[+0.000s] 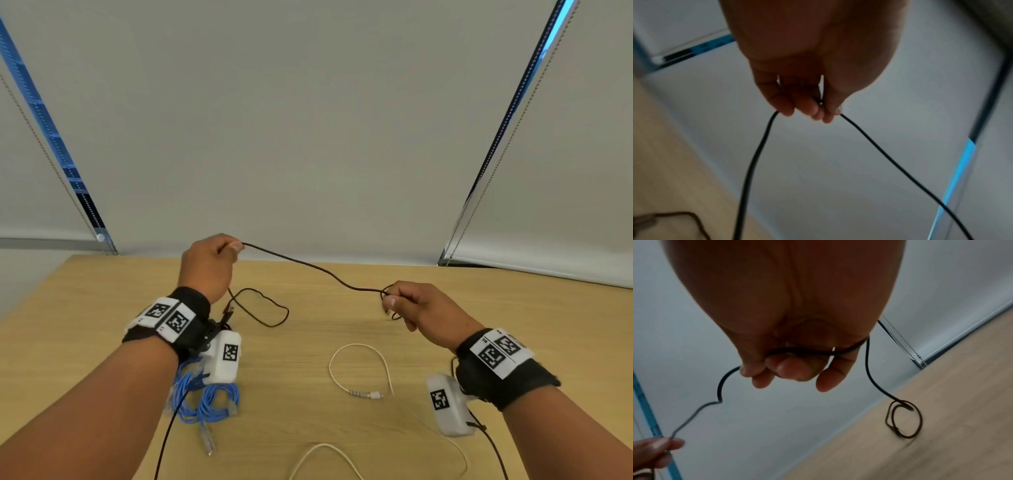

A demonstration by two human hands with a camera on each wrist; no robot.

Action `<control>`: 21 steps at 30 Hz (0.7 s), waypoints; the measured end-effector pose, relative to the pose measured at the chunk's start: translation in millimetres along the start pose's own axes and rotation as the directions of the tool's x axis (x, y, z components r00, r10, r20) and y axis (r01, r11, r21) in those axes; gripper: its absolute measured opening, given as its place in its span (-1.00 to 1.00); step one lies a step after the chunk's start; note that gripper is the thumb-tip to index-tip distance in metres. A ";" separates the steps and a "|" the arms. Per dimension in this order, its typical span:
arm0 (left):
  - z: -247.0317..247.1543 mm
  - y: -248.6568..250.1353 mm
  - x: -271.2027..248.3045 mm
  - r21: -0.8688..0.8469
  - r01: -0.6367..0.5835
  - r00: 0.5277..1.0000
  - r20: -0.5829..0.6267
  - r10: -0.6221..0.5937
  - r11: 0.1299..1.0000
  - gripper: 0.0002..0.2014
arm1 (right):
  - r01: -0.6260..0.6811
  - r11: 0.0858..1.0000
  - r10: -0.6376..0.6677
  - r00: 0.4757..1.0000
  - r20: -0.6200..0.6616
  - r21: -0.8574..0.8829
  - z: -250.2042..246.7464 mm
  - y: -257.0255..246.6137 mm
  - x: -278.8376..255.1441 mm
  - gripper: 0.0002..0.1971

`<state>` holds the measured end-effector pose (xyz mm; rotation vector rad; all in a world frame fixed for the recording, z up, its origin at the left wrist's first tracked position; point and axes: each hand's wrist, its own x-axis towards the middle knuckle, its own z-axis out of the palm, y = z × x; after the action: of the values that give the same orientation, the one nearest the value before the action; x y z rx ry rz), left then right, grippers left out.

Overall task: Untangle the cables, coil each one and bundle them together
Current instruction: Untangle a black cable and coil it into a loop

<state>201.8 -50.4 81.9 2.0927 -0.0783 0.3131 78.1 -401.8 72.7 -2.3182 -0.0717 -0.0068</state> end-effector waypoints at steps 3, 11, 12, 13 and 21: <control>15.8 6.1 -14.9 0.143 -0.048 0.995 0.090 0.035 0.989 -0.60 | 0.007 1.000 -0.009 0.998 -0.058 -0.030 5.6 -8.5 8.6 -0.78; 69.5 71.8 -67.5 0.141 -0.529 0.771 0.493 0.404 0.837 -0.76 | 0.127 0.990 -0.128 0.992 -0.013 -0.056 17.0 -53.3 26.6 -0.79; 66.0 70.9 -63.4 0.161 -0.542 0.774 0.478 0.416 0.825 -0.78 | 0.134 0.989 -0.134 0.991 0.001 -0.065 13.5 -54.4 25.6 -0.80; 60.7 69.6 -58.0 0.167 -0.546 0.780 0.458 0.426 0.821 -0.78 | 0.142 0.987 -0.142 0.990 0.013 -0.077 8.8 -54.1 23.9 -0.80; 5.6 32.3 -2.7 0.042 -0.243 0.966 0.098 0.238 0.969 -0.82 | 0.040 0.993 -0.051 0.995 -0.091 -0.113 -32.6 -18.2 14.0 -0.81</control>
<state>194.4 -72.1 105.6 2.1532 -0.3856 0.3680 91.6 -412.6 108.7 -2.4237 -0.0785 -0.1466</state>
